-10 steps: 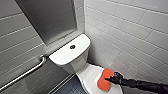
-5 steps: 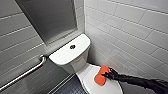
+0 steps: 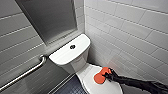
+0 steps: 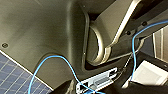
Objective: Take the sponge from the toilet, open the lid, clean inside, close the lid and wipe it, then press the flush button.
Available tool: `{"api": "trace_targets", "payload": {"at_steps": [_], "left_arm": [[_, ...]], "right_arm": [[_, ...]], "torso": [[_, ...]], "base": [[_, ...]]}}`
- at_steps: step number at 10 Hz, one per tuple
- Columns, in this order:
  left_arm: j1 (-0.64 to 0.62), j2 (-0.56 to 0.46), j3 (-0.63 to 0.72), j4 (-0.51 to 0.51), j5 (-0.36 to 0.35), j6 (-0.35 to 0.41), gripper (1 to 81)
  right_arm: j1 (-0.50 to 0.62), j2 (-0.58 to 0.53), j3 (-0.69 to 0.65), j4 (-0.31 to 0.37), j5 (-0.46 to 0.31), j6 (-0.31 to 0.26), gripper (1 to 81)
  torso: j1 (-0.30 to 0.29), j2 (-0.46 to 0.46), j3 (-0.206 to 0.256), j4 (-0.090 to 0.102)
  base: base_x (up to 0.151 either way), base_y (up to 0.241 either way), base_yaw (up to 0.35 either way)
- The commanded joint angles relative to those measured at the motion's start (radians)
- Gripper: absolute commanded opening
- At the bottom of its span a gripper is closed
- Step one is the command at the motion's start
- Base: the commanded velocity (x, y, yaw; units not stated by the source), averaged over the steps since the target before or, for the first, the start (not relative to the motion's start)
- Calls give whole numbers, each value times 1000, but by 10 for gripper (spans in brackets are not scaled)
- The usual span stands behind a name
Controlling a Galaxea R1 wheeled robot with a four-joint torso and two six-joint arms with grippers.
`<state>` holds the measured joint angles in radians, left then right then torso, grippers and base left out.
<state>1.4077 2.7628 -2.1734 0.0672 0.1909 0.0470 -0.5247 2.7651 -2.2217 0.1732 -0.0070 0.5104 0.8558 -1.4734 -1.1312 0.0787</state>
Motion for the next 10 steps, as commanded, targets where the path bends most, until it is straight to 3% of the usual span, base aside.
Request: {"api": "trace_targets", "payload": {"at_steps": [1,5,10], "left_arm": [[20,-14,15,-10,93,1,811],[20,0,15,-3,94,1,811],[20,-1,21,-1,94,1,811]], "right_arm": [[53,-26,7,14,-13,62,10],[-31,-235,232,11,70,93,10],[-198,-400,321,5,188,94,10]], "torso": [[0,0,0,0],[0,0,0,0],[0,0,0,0]], "base": [[0,0,0],[0,0,0],[0,0,0]]}}
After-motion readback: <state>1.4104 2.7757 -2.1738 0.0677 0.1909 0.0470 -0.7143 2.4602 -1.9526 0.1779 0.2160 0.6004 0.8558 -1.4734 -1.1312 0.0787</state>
